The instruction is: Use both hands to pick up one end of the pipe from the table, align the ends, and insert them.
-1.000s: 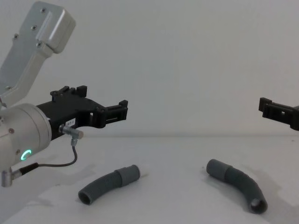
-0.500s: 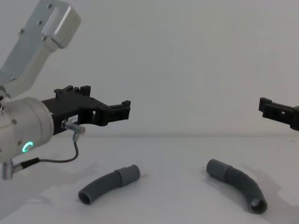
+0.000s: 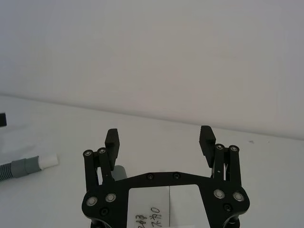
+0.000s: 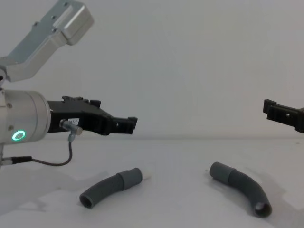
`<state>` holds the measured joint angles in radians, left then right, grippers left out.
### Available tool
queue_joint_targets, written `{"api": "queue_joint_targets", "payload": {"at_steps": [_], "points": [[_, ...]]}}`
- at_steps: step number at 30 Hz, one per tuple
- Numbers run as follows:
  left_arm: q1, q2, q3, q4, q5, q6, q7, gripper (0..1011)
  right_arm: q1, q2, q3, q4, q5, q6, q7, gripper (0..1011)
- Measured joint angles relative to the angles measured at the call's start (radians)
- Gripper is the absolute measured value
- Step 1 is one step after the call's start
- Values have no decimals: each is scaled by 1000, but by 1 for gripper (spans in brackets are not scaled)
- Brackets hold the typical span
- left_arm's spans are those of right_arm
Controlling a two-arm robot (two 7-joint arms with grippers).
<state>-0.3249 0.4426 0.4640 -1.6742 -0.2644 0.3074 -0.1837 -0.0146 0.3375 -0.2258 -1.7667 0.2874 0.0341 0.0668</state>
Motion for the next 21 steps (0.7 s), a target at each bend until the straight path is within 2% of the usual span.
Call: {"api": "queue_joint_targets", "payload": {"at_steps": [6,14,21], "points": [[-23,41,11,-13,-17,88,-73,1000,0,0,0,0,0,0,0,1001],[-40,73,21,-17,-21,138,-133,1000,0,0,0,0,0,0,0,1002],[-51,84,28,-11,-21,162,-168,1000,0,0,0,0,0,0,0,1002]]}}
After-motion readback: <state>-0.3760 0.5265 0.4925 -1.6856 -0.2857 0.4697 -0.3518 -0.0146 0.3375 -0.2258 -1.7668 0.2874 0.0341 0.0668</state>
